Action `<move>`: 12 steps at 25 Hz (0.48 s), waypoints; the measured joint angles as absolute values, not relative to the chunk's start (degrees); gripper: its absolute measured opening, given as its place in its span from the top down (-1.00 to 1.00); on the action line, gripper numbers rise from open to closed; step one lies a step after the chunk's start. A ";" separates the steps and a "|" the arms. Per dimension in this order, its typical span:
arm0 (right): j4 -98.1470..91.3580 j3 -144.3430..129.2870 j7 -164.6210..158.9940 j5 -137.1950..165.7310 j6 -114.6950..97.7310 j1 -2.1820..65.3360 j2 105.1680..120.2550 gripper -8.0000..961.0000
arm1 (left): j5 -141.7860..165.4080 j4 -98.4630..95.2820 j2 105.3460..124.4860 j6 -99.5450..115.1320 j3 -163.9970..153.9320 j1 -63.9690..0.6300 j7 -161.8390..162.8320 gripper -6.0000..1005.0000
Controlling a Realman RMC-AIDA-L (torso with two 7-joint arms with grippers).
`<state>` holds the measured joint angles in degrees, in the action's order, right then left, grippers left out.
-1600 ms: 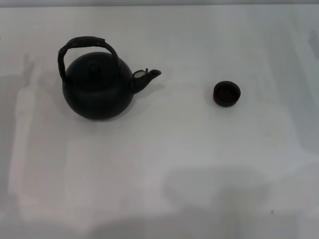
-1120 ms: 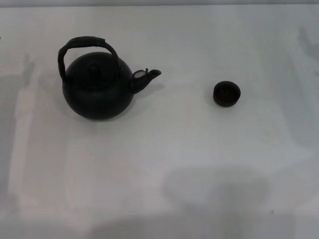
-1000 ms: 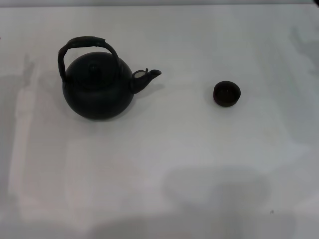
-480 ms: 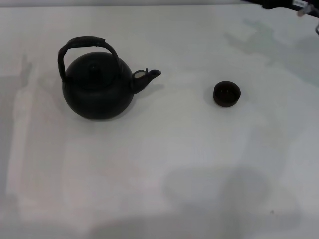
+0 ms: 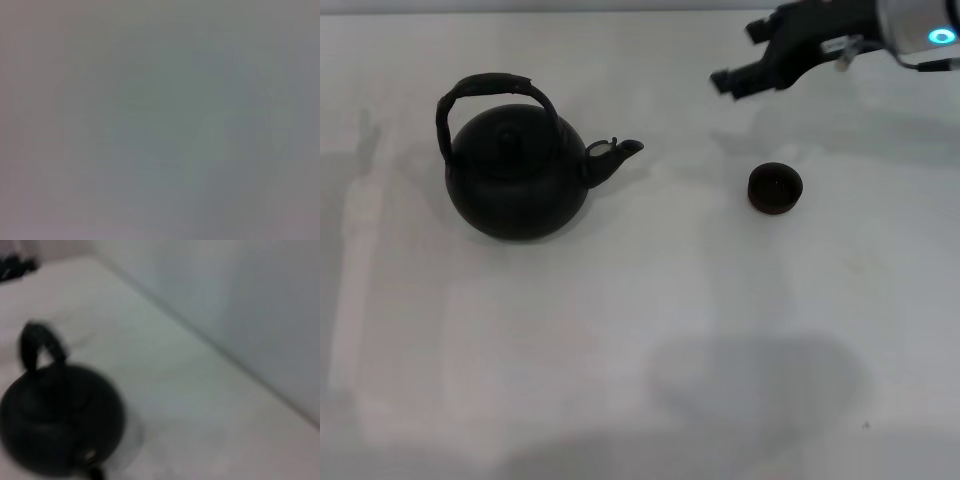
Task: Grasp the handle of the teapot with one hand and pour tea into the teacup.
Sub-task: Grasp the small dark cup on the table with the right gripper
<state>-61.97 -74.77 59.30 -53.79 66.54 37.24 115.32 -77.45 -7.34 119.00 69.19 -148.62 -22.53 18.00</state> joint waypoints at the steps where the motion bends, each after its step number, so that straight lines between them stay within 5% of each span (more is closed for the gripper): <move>1: -62.85 -76.16 57.89 -52.43 67.56 37.93 115.34 -0.71 | -77.43 -7.17 119.00 69.20 -148.62 -22.62 18.02 -0.70; 12: -64.06 -92.70 44.43 -41.02 72.14 44.84 115.60 -0.70 | -77.43 -7.19 119.00 69.44 -148.62 -22.49 18.19 -0.70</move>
